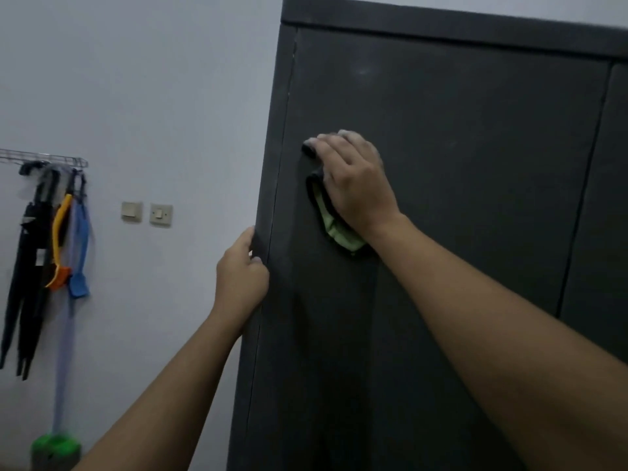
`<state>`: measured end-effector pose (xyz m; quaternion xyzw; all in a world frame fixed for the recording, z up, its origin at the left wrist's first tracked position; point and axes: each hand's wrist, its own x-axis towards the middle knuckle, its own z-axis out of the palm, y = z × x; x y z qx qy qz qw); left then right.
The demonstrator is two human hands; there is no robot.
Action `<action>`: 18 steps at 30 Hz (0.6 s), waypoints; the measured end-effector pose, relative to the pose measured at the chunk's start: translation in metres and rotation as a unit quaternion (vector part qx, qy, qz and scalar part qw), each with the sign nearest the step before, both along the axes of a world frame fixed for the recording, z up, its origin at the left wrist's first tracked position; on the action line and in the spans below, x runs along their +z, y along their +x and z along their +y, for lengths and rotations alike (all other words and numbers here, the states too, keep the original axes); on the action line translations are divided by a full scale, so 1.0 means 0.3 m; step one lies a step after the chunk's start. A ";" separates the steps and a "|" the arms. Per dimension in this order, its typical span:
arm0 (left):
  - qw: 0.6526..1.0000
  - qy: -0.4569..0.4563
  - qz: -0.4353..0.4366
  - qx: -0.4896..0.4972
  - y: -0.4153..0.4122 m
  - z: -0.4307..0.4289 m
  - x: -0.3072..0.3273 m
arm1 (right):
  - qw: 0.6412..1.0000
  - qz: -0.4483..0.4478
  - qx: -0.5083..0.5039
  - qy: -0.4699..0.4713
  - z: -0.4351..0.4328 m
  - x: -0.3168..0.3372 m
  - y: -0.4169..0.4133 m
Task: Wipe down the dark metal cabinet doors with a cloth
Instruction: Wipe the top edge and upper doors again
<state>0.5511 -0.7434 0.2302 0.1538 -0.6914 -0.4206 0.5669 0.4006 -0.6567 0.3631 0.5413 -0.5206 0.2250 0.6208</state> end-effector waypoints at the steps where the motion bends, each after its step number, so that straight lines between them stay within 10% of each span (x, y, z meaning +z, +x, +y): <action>1: 1.000 0.015 0.009 -0.025 0.009 -0.002 -0.001 | 1.000 -0.015 -0.002 -0.007 -0.025 0.014 0.029; 8: 0.948 0.227 0.140 -0.176 0.093 -0.075 -0.034 | 0.984 0.086 0.044 0.149 -0.139 -0.228 0.103; 18: 0.987 0.124 -0.011 -0.103 0.120 -0.056 -0.105 | 0.928 0.137 -0.037 0.346 -0.065 -0.706 0.085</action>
